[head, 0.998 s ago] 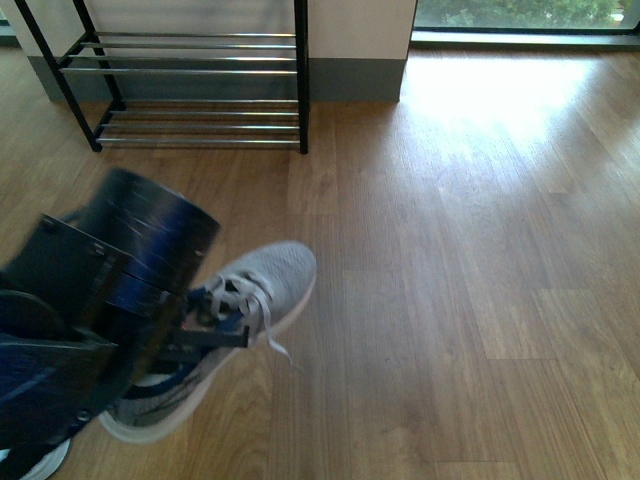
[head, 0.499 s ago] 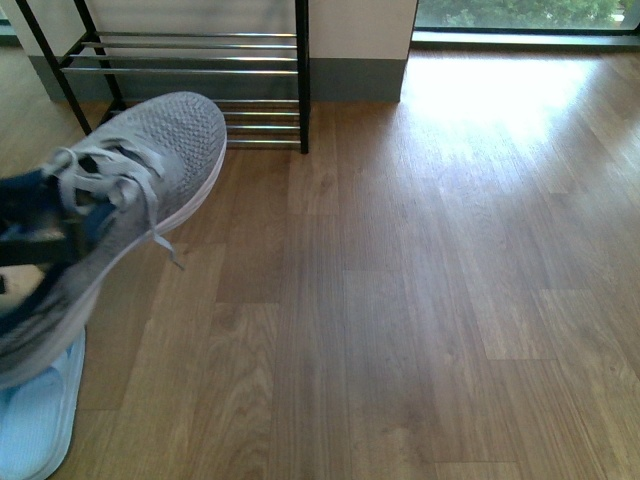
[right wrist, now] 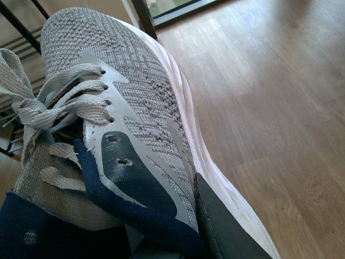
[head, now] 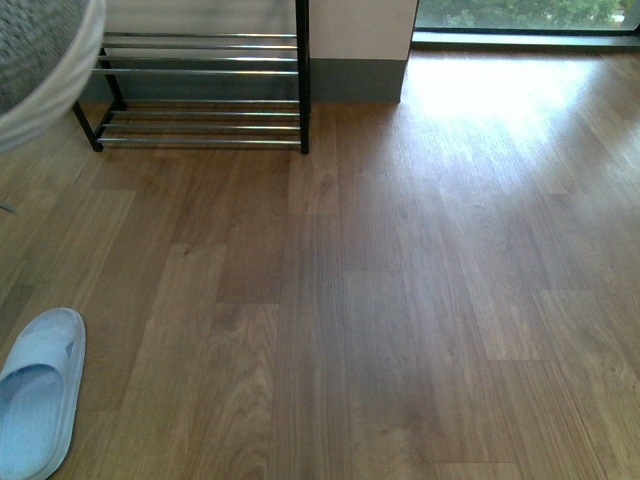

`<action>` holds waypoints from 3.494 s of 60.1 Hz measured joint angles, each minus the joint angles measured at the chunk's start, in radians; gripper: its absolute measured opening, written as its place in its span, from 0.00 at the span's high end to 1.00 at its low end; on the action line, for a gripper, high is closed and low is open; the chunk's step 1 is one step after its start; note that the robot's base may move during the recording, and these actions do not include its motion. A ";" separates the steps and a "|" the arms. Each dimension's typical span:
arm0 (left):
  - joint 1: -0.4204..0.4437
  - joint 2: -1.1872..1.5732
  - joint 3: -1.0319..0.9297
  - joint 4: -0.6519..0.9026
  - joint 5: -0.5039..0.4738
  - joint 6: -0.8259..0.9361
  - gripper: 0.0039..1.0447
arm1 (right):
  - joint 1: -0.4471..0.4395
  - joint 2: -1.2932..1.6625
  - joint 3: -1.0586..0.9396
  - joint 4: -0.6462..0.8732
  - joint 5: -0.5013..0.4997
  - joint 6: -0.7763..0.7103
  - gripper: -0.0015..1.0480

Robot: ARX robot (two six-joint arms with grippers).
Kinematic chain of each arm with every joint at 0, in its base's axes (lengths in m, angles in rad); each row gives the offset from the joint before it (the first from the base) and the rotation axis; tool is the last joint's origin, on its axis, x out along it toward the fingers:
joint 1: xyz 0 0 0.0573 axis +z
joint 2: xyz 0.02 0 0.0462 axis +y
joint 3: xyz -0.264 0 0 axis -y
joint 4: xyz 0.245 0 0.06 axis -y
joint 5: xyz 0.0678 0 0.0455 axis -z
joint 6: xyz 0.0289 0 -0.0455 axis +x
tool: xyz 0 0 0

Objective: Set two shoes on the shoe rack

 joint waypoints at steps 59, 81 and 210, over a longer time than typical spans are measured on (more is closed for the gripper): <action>0.003 0.001 -0.002 -0.001 0.003 0.010 0.99 | -0.001 0.000 -0.001 0.000 0.000 0.000 0.99; 0.003 0.001 -0.002 -0.001 0.002 0.010 0.99 | -0.001 0.000 -0.001 0.000 0.001 0.001 0.99; 0.005 0.002 -0.004 -0.002 -0.008 0.011 0.99 | 0.003 0.000 -0.001 0.000 -0.016 0.003 0.99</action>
